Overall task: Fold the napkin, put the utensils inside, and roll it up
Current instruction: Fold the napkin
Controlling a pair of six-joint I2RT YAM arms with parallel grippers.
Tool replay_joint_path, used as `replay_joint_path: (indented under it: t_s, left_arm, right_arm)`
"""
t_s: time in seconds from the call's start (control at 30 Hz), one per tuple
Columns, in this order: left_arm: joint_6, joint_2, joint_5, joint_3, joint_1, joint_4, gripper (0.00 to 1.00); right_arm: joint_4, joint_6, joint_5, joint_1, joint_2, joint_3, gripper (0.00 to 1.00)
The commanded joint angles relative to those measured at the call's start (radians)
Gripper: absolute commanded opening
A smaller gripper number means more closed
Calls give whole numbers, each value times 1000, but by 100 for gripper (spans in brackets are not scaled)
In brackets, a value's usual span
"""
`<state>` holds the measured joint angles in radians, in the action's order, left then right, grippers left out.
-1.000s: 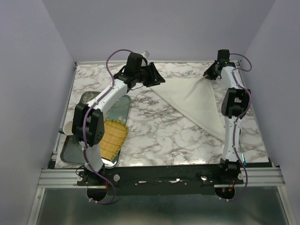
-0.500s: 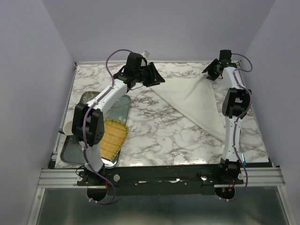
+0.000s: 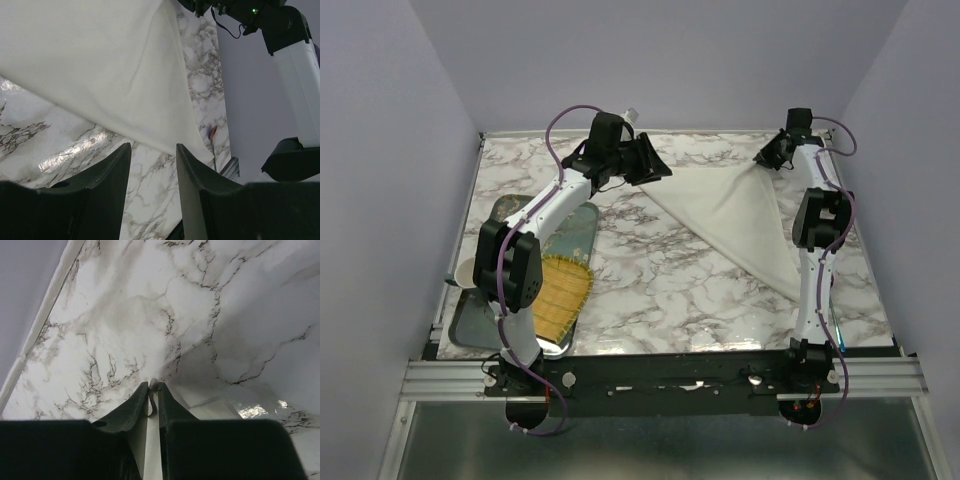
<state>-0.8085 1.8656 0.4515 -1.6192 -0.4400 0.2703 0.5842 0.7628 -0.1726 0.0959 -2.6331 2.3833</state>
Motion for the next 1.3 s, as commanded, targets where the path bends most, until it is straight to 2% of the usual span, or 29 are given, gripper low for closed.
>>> replay_joint_path:
  t_s: [0.0, 0.1, 0.33, 0.63, 0.77, 0.83, 0.9, 0.97, 1.0, 1.1, 1.17, 1.2, 1.27]
  left_arm:
    - [6, -20, 16, 10, 3, -8, 50]
    - [0, -23, 23, 27, 3, -25, 50]
    - [2, -13, 21, 50, 4, -45, 50]
    - [-6, 55, 30, 28, 11, -66, 50]
    - [-11, 40, 29, 48, 20, -71, 51]
    - [-8, 26, 16, 59, 29, -59, 51]
    - [5, 15, 3, 64, 35, -7, 52]
    - [31, 7, -17, 73, 35, 36, 51]
    - [38, 1, -17, 88, 35, 44, 51]
    - [35, -45, -11, 188, 35, 3, 51]
    - [34, -68, -16, 247, 37, -14, 52]
    - [35, -72, -14, 258, 37, -22, 53]
    - [38, -65, -7, 272, 37, -23, 53]
  right_arm:
    - [-6, -20, 44, 8, 31, 14, 15]
    - [11, -37, 62, 8, 87, -18, 1]
    - [84, -54, 97, 7, 159, -59, 1]
    - [114, -123, 65, -5, 291, -180, 1]
    - [141, -161, 74, -70, 393, -294, 1]
    - [141, -151, 91, -94, 453, -425, 1]
    - [123, -114, 111, -143, 580, -545, 1]
    - [62, -83, 119, -195, 677, -730, 1]
    - [45, -45, 127, -215, 770, -784, 1]
    - [-3, 70, 136, -310, 917, -1004, 1]
    - [-81, 136, 107, -398, 975, -1175, 1]
    - [-114, 206, 99, -424, 995, -1229, 1]
    - [-232, 246, 62, -482, 1012, -1305, 2]
